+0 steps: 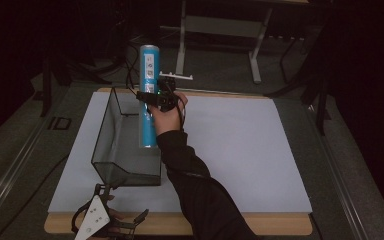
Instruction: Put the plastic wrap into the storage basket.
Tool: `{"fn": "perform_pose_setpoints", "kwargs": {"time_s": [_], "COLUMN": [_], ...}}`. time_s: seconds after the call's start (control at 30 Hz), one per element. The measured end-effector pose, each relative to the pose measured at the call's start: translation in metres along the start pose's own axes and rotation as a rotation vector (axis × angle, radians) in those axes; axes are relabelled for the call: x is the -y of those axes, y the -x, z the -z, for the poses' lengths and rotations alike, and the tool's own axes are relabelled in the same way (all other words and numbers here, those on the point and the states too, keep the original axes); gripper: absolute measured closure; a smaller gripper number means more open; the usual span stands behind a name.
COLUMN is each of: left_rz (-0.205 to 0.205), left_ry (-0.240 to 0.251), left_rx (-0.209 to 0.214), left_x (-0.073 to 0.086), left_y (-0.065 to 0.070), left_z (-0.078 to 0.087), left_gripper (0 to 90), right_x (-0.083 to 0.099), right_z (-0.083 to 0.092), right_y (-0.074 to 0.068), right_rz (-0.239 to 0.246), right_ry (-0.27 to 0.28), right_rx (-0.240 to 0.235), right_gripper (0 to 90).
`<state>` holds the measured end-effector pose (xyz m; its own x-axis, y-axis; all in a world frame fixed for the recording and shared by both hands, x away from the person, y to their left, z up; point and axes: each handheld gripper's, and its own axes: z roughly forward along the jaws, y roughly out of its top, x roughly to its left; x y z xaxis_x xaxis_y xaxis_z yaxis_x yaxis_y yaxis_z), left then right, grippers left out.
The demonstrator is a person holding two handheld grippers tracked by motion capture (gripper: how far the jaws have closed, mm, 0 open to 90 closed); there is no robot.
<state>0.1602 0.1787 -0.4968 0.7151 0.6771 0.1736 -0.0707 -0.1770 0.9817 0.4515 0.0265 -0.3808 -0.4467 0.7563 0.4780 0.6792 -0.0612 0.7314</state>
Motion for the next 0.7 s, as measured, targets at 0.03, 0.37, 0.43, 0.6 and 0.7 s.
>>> {"fn": "perform_pose_setpoints", "kwargs": {"time_s": [0.03,0.37,0.43,0.6,0.7], "left_rz": [0.001,-0.002,-0.001,-0.005,-0.004], "left_ry": [-0.002,0.01,0.005,0.012,0.017], "left_rx": [-0.001,0.011,0.015,0.026,0.04], "left_x": [0.0,-0.001,-0.001,-0.001,-0.001], "left_y": [0.0,0.001,0.001,0.002,0.002], "left_z": [0.0,0.001,0.0,0.0,0.0], "left_gripper": [0.7,0.7,0.7,0.7,0.7], "right_x": [0.005,0.042,0.047,0.059,0.067], "right_z": [-0.004,-0.029,-0.032,-0.037,-0.04], "right_y": [0.001,0.015,0.019,0.025,0.028], "right_rz": [0.0,-0.027,-0.046,-0.05,-0.075], "right_ry": [-0.003,-0.077,-0.101,-0.135,-0.16], "right_rx": [0.003,0.04,0.05,0.053,0.064], "right_gripper": [31.8,31.8,31.8,31.8,31.8]}}
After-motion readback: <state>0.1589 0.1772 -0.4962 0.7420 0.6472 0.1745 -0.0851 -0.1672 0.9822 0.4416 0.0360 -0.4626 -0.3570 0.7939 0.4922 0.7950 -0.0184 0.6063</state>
